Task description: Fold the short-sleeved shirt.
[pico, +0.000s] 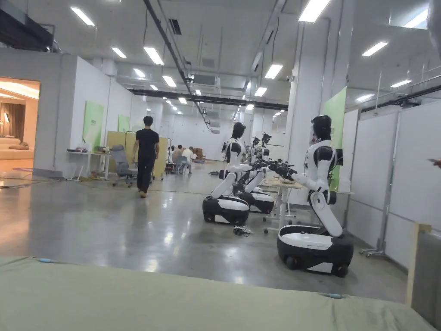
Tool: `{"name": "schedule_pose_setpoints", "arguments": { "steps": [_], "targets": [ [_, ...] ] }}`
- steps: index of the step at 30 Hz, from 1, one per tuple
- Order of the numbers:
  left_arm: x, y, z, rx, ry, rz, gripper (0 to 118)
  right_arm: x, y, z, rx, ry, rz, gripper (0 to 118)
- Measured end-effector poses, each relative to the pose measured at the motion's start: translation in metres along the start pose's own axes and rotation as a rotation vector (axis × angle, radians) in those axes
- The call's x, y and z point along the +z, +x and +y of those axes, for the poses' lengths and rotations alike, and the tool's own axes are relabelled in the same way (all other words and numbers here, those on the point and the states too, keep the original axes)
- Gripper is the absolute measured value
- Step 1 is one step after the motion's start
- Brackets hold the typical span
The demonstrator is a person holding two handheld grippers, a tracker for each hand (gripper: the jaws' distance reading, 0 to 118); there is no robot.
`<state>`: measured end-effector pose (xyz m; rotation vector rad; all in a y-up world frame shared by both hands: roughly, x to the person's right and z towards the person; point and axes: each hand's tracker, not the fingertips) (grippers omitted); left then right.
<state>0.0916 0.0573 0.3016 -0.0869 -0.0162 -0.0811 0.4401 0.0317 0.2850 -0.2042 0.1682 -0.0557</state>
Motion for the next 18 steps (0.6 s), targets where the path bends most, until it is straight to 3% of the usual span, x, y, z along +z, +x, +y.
{"name": "schedule_pose_setpoints", "arguments": {
  "steps": [9, 12, 13, 15, 16, 17, 18],
  "targets": [
    [0.000, -0.008, 0.000, 0.044, -0.001, -0.007, 3, -0.001, 0.004, 0.002, -0.007, -0.008, -0.062, 0],
    [0.001, -0.006, 0.000, 0.040, 0.002, 0.006, 4, -0.002, 0.000, 0.003, 0.028, -0.006, -0.070, 0],
    [0.001, -0.006, 0.000, 0.040, 0.008, 0.005, 12, 0.000, -0.005, 0.003, 0.058, 0.014, -0.099, 5],
    [0.003, -0.006, 0.000, 0.041, 0.022, -0.016, 52, 0.000, -0.009, 0.004, 0.096, 0.021, -0.118, 40],
    [0.005, -0.005, 0.001, 0.040, 0.042, -0.036, 57, -0.001, -0.008, 0.004, 0.096, 0.017, -0.110, 74],
    [0.007, -0.005, 0.002, 0.050, 0.056, -0.048, 57, -0.004, -0.008, 0.004, 0.093, 0.004, -0.102, 95],
    [0.008, -0.005, 0.003, 0.055, 0.052, -0.041, 57, -0.005, -0.008, 0.004, 0.086, -0.002, -0.100, 106]
  ]
}}
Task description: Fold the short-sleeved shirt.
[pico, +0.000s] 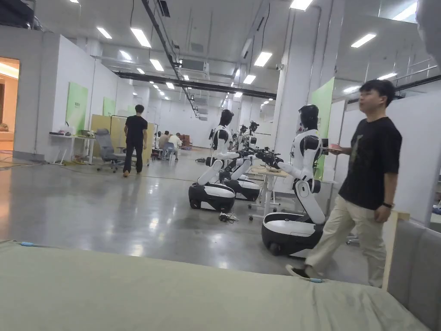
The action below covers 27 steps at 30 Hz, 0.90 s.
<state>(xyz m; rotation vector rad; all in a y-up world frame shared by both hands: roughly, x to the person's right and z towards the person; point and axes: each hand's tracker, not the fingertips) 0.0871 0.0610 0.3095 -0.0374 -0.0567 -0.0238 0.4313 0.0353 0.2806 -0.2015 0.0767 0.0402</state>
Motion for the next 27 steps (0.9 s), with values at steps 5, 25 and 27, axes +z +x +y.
{"name": "schedule_pose_setpoints", "arguments": {
  "steps": [5, 25, 27],
  "targets": [
    [-0.001, -0.002, 0.000, 0.032, 0.010, 0.013, 57, 0.003, -0.002, -0.001, -0.033, 0.027, 0.031, 118],
    [-0.005, -0.011, -0.005, 0.072, -0.014, 0.028, 57, 0.003, -0.008, -0.004, -0.093, 0.041, 0.048, 118],
    [-0.005, -0.012, -0.005, 0.085, -0.012, 0.028, 57, 0.003, -0.013, -0.001, -0.068, 0.039, 0.001, 118]
  ]
}}
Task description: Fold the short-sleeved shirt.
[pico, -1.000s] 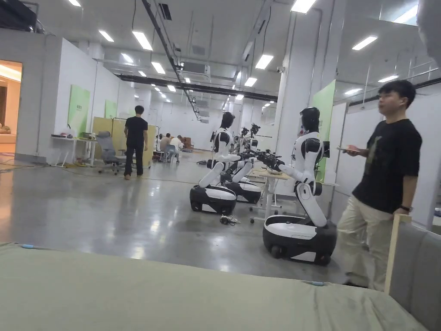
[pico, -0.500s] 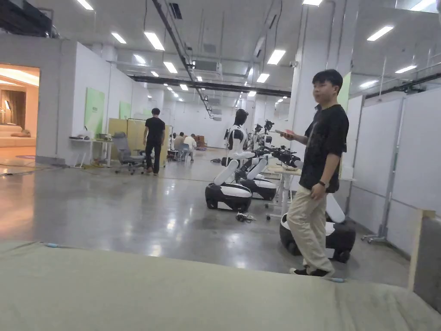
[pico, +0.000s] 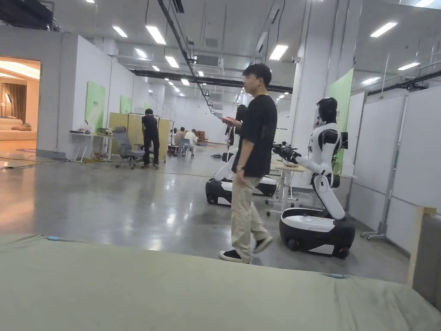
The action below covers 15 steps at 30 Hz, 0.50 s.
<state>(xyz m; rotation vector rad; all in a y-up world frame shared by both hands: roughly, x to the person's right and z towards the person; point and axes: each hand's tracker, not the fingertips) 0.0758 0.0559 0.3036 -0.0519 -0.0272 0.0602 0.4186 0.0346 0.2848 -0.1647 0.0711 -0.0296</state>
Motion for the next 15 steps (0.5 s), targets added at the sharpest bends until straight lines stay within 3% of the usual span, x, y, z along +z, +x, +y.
{"name": "schedule_pose_setpoints", "arguments": {
  "steps": [3, 10, 12, 15],
  "targets": [
    [-0.001, -0.001, 0.001, 0.015, 0.006, -0.010, 57, -0.005, -0.001, 0.006, -0.015, -0.012, 0.014, 118],
    [-0.001, 0.004, 0.002, 0.010, 0.000, -0.040, 57, -0.005, 0.000, 0.018, -0.267, -0.072, 0.083, 118],
    [-0.002, 0.004, 0.003, 0.020, -0.005, -0.050, 57, -0.007, -0.006, 0.024, -0.286, -0.129, 0.066, 118],
    [-0.002, 0.007, 0.003, 0.029, -0.007, -0.067, 57, -0.007, -0.016, 0.028, -0.248, -0.146, 0.036, 118]
  ]
}}
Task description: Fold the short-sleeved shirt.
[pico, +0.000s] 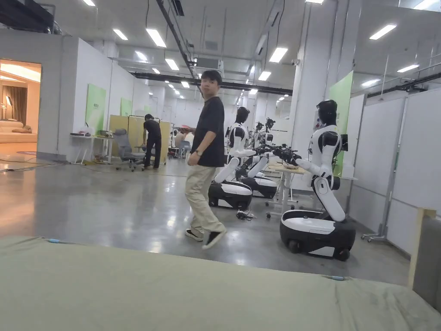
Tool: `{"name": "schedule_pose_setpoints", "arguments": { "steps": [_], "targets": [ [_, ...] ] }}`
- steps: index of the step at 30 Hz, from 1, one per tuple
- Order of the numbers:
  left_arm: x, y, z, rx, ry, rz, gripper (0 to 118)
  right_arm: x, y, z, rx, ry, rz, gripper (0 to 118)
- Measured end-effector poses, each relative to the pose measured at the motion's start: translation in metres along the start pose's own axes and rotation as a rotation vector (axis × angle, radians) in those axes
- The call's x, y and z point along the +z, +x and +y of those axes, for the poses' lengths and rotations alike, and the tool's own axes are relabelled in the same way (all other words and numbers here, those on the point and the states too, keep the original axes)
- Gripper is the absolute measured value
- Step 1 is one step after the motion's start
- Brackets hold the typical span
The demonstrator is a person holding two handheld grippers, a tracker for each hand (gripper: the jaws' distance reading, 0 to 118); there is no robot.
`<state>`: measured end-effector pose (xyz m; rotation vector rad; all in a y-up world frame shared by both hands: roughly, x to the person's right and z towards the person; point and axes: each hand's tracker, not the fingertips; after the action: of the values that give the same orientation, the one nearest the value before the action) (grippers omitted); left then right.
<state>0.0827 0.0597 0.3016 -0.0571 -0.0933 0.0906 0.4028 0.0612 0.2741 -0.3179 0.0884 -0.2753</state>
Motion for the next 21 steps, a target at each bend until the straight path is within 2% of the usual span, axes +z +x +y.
{"name": "schedule_pose_setpoints", "arguments": {
  "steps": [5, 12, 17, 21],
  "targets": [
    [0.000, 0.004, 0.004, 0.002, 0.005, -0.013, 57, -0.006, -0.008, -0.005, 0.052, -0.017, -0.071, 118],
    [0.001, 0.005, 0.006, 0.012, 0.009, -0.025, 57, -0.013, 0.001, -0.008, -0.050, -0.078, 0.038, 118],
    [-0.002, 0.000, 0.005, 0.059, -0.017, -0.039, 57, -0.010, -0.003, -0.011, -0.017, -0.038, 0.016, 118],
    [-0.004, 0.000, 0.003, 0.071, -0.028, -0.035, 57, -0.014, -0.006, -0.011, 0.006, -0.083, -0.008, 118]
  ]
}}
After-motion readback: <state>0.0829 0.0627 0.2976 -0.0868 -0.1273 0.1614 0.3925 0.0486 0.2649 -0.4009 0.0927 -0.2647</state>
